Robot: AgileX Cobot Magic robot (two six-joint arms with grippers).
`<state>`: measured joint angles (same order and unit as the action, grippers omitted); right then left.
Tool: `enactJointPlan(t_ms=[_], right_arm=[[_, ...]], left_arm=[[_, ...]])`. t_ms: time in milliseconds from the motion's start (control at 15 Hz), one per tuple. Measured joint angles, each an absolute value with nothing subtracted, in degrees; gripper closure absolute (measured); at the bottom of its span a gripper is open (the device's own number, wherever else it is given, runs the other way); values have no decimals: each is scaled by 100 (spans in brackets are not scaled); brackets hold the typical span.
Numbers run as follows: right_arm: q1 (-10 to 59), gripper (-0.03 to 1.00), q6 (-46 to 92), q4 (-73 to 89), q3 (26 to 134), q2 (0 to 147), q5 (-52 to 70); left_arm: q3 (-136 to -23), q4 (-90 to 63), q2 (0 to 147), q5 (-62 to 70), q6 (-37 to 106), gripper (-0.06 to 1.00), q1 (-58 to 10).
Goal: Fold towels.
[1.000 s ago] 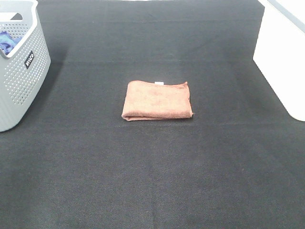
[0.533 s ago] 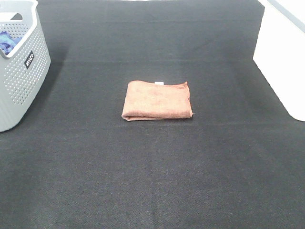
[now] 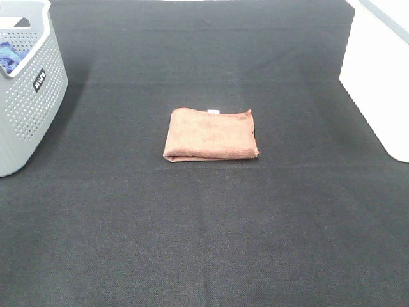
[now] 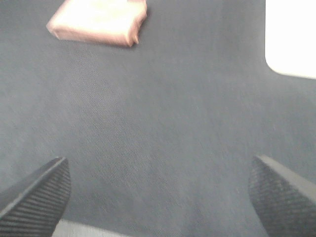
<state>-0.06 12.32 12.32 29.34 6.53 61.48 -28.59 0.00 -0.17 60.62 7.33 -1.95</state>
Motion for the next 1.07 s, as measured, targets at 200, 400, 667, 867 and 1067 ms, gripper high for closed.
enactJointPlan(t_ms=[200,400,667,867,1067], right_arm=[[-6,5,1232,1255,2934,372,6142],[-6,5,1232,1255,2934,11,6142],[-6,5,1232,1261,2934,-40,6142],[-6,5,1232,1278,2934,-40,6142],[-6,5,1232,1278,2934,-40,6142]], left_arm=[[-2859,0,-17,6062,733,38,-195],[-2859,0,-17,6062,733,38,-195],[-2859,0,-17,6062,733,38,-195],[-2859,0,-17,6062,733,38,-195],[-2859,0,-17,6062,733,38,-195]])
